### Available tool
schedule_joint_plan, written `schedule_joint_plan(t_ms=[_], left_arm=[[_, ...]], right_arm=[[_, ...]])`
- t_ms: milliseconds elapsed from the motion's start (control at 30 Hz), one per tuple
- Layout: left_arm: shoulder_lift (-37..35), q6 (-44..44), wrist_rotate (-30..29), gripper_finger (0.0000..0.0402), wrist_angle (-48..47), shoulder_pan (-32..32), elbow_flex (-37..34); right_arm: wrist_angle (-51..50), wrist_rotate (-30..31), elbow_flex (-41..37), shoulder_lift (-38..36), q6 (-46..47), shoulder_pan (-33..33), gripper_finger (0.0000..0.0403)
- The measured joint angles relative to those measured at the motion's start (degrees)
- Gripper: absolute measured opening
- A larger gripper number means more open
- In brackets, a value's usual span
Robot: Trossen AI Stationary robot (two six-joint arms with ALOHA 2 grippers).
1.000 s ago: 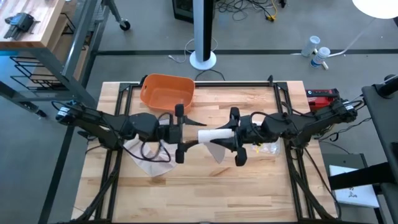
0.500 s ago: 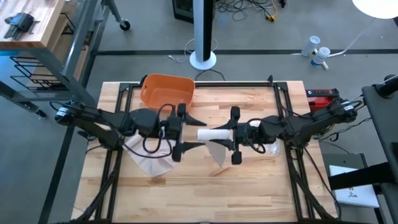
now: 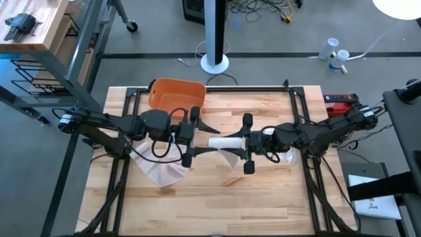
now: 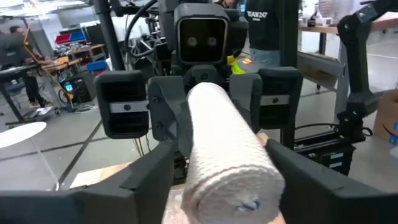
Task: Roll bandage
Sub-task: Roll the right white bandage
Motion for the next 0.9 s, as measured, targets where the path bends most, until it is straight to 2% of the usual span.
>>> schedule_joint_plan(t_ms=[233, 367, 500, 667, 800, 900], left_arm=[[0.0, 3.6, 0.2, 0.0114, -0.5, 0.0, 0.0], [0.0, 8.3, 0.0, 0.0071, -0.9, 0.0, 0.0], [0.0, 15.6, -0.2, 0.0064, -1.6, 0.0, 0.0], [0.0, 31.6, 1.4, 0.0062, -3.4, 0.0, 0.0], [0.2, 39.0, 1.4, 0.0044, -3.7, 0.7, 0.0], [0.2, 40.2, 5.2, 0.004, -3.3, 3.6, 0.0]], right_arm=[[-0.1, 0.0, 0.0, 0.0, 1.5, 0.5, 0.0146], [-0.5, -0.1, 0.0, 0.0, 7.2, 0.5, 0.0165], [-1.1, -0.2, 0.0, 0.0, 16.9, 0.6, 0.0187], [0.2, 0.4, -0.7, 0.0, 25.6, 0.7, 0.0224], [3.4, 4.4, -3.8, -0.9, 28.3, 0.8, 0.0256], [5.9, 5.1, -6.1, -2.3, 28.6, 0.0, 0.0276]])
